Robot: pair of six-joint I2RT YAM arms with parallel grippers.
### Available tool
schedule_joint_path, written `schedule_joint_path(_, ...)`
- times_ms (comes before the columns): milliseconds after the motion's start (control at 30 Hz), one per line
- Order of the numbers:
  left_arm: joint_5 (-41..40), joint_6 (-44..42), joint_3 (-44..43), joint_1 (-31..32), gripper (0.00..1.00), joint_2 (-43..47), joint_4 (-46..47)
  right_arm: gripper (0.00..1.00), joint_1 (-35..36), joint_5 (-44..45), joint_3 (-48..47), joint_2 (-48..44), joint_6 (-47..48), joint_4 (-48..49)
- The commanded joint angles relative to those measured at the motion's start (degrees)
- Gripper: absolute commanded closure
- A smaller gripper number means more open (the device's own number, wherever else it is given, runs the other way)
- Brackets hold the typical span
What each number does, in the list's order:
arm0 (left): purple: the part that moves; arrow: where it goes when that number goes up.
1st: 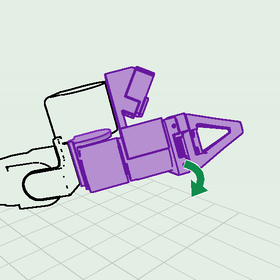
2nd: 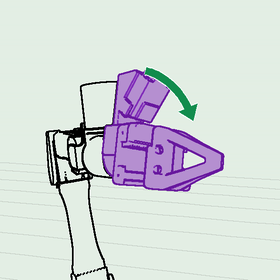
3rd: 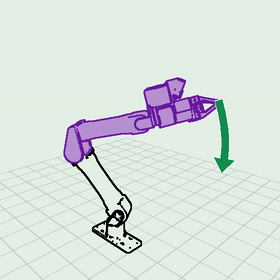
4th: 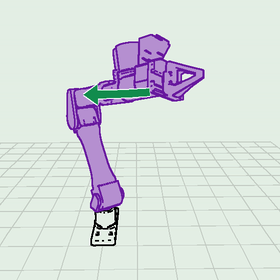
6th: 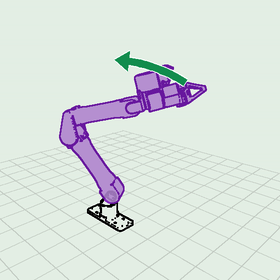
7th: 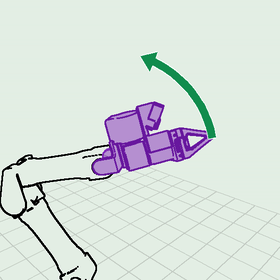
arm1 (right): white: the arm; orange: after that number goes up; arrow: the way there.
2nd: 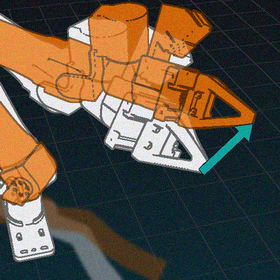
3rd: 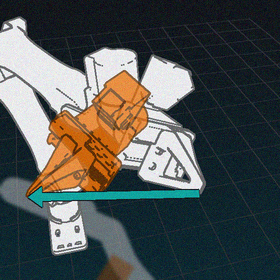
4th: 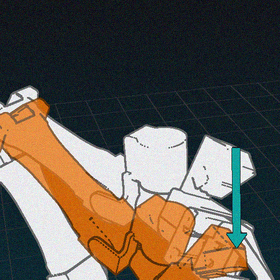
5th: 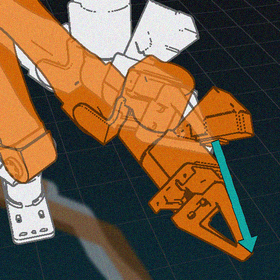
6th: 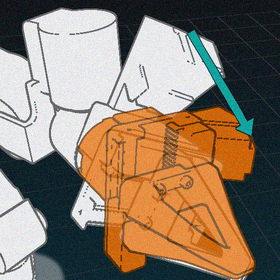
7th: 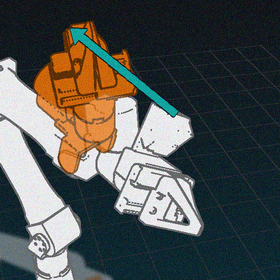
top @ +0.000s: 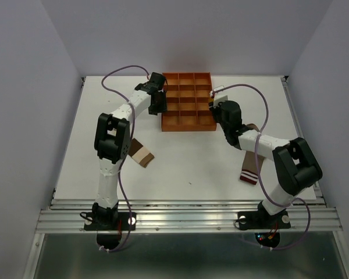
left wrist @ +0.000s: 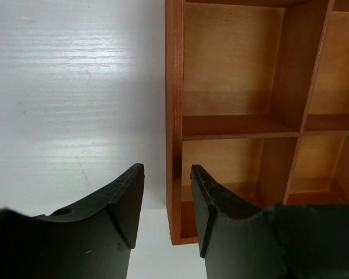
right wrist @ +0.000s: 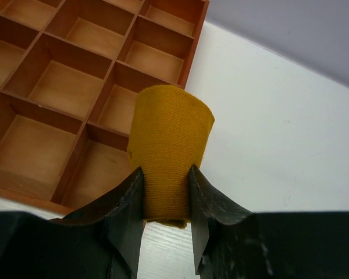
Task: Roll the socks
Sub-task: Place the sock in the storage box.
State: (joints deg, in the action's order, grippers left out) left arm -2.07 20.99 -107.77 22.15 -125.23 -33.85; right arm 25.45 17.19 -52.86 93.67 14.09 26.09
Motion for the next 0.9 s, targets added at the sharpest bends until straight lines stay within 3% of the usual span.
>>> schedule_joint_path(0,0.66,-2.18,-2.37,-0.18,0.51,-0.45,1.06,0.99,-0.49,-1.28,-2.6,0.29,0.5,4.76)
schedule_joint_path(233,4.17,-4.29,1.59,-0.18,0.58,-0.45,4.14,0.99,-0.49,-2.6,-3.21,1.87,0.86,5.2)
schedule_joint_path(433,5.05,-5.26,1.85,0.0,0.73,-1.51,4.58,0.99,-0.49,-4.97,-2.42,2.4,1.56,5.56)
schedule_joint_path(500,4.79,-5.26,2.47,0.09,0.74,-1.16,5.01,0.99,-0.49,-5.76,-2.33,2.48,1.82,5.55)
schedule_joint_path(633,4.7,-6.05,2.56,0.35,0.86,-1.68,5.19,0.99,-0.49,-5.68,-2.33,3.1,2.7,4.86)
schedule_joint_path(867,-0.39,-8.07,1.68,0.44,0.91,-2.56,4.49,0.99,-0.49,-5.94,-3.3,4.06,4.9,3.01)
